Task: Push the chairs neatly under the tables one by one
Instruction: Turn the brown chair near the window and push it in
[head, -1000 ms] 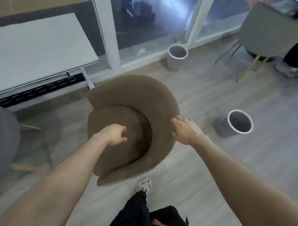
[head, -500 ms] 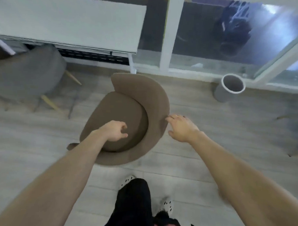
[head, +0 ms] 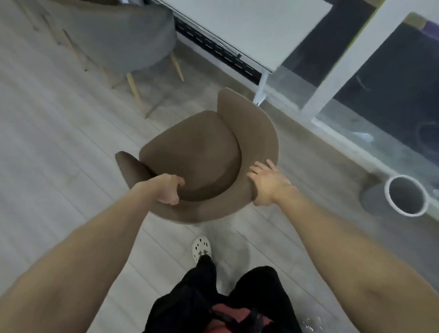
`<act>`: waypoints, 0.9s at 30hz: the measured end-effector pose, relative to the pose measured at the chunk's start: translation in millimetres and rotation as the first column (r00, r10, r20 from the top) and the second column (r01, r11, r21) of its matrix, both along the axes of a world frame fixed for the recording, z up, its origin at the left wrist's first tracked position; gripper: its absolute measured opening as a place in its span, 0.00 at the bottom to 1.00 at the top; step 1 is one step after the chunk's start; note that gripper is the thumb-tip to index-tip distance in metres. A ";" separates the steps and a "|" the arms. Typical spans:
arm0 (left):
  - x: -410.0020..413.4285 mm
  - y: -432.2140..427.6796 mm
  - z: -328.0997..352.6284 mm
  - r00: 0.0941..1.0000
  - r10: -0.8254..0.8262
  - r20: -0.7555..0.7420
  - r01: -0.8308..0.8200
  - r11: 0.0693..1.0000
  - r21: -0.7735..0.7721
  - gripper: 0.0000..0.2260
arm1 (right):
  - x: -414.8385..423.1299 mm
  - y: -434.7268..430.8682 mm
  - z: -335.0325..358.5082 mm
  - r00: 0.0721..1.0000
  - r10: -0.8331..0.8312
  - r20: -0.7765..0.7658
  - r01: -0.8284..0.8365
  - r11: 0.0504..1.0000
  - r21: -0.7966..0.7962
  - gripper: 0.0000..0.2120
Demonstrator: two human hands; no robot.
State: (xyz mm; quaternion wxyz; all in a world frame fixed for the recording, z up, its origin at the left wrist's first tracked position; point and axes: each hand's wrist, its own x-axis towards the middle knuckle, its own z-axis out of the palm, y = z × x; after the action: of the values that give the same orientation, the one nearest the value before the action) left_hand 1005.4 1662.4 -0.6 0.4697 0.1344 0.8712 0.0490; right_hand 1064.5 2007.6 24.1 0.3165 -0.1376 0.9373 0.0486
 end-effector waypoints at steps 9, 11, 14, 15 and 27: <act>97.2 34.2 -13.2 0.939 0.299 -0.167 -0.312 0.948 -0.056 0.45 | -62.1 40.3 -26.0 0.893 0.450 0.018 -0.450 0.893 0.000 0.44; 118.3 55.1 -22.8 0.935 0.267 -0.234 -0.296 0.951 -0.096 0.51 | -76.2 49.0 -33.1 0.862 0.506 -0.012 -0.506 0.863 0.009 0.44; 135.7 92.0 -37.3 0.897 0.323 -0.302 -0.355 0.933 -0.056 0.55 | -88.5 54.2 -44.9 0.827 0.558 -0.069 -0.560 0.829 -0.005 0.42; 137.7 102.3 -40.6 0.878 0.363 -0.312 -0.392 0.919 -0.035 0.55 | -90.6 53.8 -48.6 0.811 0.580 -0.077 -0.582 0.813 -0.006 0.42; 142.3 115.8 -54.1 0.710 0.494 -0.501 -0.518 0.849 0.103 0.33 | -88.9 56.6 -60.4 0.755 0.598 -0.270 -0.633 0.772 -0.061 0.40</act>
State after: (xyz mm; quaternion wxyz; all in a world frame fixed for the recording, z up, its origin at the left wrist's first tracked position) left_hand 1147.6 1778.1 -54.6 0.1936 -0.1118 0.9674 0.1187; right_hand 975.5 2064.2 -36.3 0.1585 -0.4551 0.8710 0.0959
